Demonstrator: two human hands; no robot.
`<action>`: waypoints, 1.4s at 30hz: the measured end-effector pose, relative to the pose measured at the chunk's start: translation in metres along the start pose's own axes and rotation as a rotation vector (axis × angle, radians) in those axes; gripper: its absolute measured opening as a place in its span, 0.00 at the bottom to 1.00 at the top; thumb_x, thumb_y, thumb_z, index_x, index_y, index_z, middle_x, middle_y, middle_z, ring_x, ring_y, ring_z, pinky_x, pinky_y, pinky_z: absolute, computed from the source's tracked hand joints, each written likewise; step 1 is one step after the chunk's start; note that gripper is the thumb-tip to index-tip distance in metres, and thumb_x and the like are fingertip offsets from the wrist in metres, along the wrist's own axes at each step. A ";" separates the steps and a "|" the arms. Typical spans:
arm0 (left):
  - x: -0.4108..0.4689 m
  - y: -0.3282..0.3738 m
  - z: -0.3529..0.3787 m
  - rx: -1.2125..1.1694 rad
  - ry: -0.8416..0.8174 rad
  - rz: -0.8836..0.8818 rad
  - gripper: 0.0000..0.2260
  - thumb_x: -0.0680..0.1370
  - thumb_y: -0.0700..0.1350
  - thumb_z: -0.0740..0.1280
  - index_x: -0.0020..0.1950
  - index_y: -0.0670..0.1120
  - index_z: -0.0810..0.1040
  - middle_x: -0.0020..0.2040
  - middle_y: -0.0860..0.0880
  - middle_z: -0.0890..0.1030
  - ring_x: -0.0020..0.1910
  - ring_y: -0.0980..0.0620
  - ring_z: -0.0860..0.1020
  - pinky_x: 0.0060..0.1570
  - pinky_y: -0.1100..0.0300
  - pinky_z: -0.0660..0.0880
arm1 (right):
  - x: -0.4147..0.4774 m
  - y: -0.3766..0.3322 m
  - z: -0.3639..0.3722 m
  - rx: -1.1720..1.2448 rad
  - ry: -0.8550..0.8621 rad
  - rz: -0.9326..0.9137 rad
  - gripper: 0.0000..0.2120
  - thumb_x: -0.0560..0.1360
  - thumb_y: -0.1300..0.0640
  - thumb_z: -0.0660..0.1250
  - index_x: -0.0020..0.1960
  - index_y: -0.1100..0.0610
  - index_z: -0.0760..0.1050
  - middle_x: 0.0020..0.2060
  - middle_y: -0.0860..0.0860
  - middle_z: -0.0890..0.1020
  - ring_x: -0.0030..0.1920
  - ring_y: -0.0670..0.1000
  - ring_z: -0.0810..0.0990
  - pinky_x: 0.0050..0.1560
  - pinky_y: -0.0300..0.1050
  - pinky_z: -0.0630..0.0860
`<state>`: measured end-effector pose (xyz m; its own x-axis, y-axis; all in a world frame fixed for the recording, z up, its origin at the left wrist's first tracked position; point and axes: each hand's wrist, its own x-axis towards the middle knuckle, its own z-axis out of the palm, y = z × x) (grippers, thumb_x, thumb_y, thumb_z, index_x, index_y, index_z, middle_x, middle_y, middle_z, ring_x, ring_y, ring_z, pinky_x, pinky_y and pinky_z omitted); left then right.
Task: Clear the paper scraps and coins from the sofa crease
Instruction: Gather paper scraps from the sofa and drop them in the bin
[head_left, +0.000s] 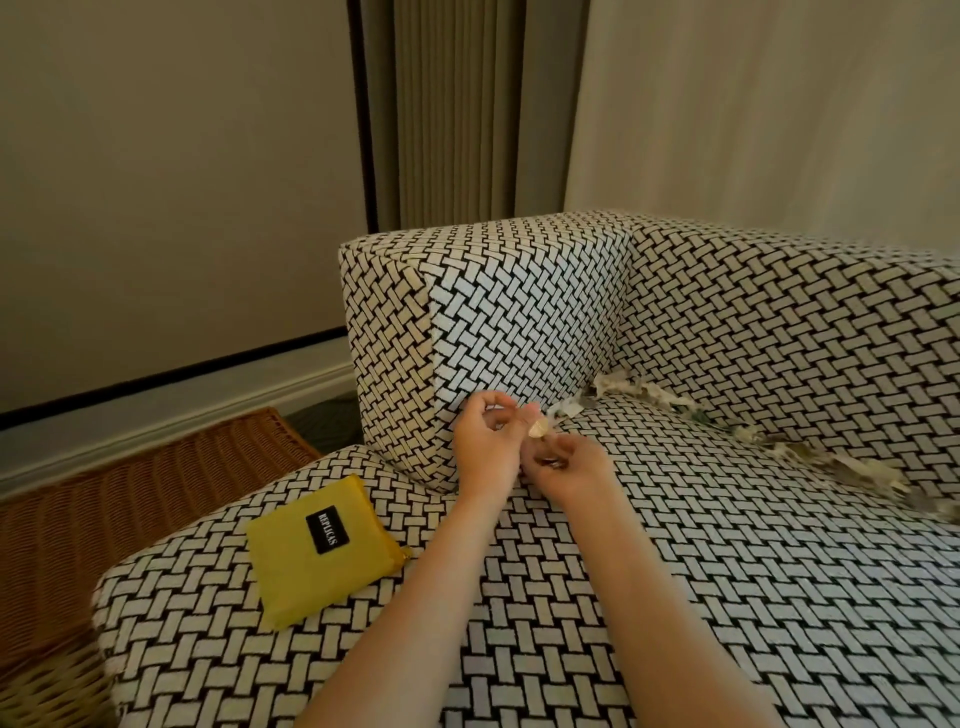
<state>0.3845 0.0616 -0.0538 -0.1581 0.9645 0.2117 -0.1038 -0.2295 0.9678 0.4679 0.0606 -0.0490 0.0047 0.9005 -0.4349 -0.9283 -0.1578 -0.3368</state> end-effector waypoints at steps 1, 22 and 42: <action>0.000 0.006 -0.006 0.106 -0.030 0.044 0.09 0.73 0.42 0.71 0.41 0.51 0.71 0.40 0.53 0.79 0.39 0.60 0.77 0.37 0.71 0.74 | -0.010 0.005 0.003 -0.001 -0.031 0.011 0.13 0.80 0.64 0.51 0.60 0.66 0.69 0.39 0.57 0.74 0.50 0.49 0.77 0.56 0.44 0.75; -0.015 0.030 -0.140 1.287 -0.097 -0.622 0.42 0.71 0.65 0.62 0.76 0.46 0.49 0.76 0.41 0.56 0.74 0.39 0.55 0.72 0.43 0.56 | -0.068 0.091 0.031 -0.394 -0.049 0.287 0.13 0.79 0.63 0.53 0.59 0.69 0.68 0.54 0.62 0.74 0.66 0.57 0.69 0.66 0.51 0.68; -0.006 0.044 -0.151 0.547 0.051 -0.598 0.13 0.67 0.47 0.63 0.49 0.43 0.74 0.50 0.44 0.76 0.49 0.44 0.74 0.48 0.54 0.73 | -0.075 0.114 0.033 -0.376 -0.057 0.187 0.20 0.75 0.72 0.51 0.67 0.68 0.63 0.58 0.62 0.73 0.58 0.59 0.75 0.64 0.50 0.72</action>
<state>0.2326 0.0257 -0.0334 -0.2737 0.8935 -0.3561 0.3082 0.4322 0.8475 0.3498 -0.0118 -0.0275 -0.1808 0.8617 -0.4742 -0.7107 -0.4477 -0.5427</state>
